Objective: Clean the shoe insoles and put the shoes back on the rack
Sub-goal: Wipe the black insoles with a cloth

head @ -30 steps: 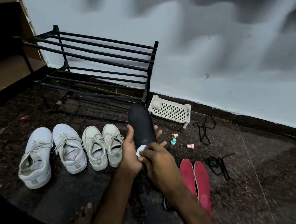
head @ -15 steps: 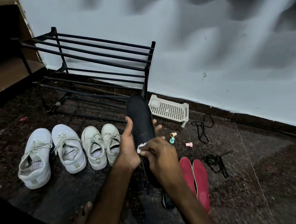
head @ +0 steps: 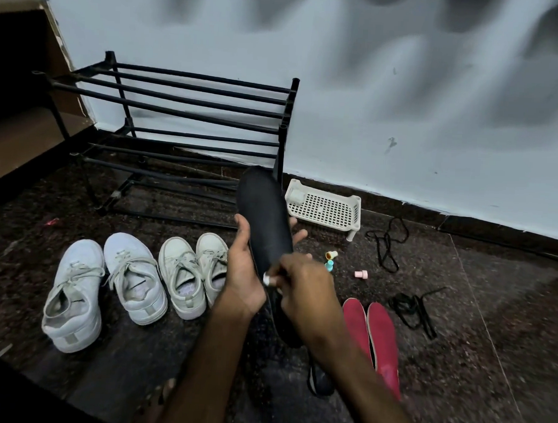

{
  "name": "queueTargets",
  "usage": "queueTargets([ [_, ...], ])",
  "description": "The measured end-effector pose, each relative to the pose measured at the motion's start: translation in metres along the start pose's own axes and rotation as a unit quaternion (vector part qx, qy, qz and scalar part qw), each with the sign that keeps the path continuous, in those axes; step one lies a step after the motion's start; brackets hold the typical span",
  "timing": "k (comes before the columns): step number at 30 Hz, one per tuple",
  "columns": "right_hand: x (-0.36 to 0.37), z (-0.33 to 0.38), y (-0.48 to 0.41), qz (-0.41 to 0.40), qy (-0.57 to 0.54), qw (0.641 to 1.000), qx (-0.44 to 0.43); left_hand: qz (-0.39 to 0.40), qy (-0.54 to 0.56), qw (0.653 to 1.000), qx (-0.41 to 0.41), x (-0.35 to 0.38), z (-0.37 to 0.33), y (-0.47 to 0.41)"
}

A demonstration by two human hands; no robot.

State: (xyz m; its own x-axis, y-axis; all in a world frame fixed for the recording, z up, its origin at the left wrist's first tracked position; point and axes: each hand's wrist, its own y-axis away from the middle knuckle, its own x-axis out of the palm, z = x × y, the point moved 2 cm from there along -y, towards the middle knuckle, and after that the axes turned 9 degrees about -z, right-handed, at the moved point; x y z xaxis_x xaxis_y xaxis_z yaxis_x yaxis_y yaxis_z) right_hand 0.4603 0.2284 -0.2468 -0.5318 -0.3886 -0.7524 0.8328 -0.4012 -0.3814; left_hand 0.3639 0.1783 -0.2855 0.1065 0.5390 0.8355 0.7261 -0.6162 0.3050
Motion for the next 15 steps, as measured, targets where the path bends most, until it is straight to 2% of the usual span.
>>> queueTargets([
  [3,-0.002,0.0,-0.043,-0.057,0.044,0.997,-0.015,-0.002,-0.009,1.0,-0.005,0.007,0.007,0.007],
  [6,-0.003,0.006,-0.057,-0.079,0.01,0.997,0.018,0.007,-0.012,1.0,-0.013,0.011,0.005,0.009],
  [12,0.001,0.007,0.019,0.021,-0.067,0.997,0.031,-0.005,0.017,1.0,-0.009,-0.004,-0.018,0.0],
  [15,0.007,0.006,0.016,0.036,0.001,0.998,-0.046,-0.017,0.006,1.0,-0.004,-0.008,-0.02,-0.003],
])
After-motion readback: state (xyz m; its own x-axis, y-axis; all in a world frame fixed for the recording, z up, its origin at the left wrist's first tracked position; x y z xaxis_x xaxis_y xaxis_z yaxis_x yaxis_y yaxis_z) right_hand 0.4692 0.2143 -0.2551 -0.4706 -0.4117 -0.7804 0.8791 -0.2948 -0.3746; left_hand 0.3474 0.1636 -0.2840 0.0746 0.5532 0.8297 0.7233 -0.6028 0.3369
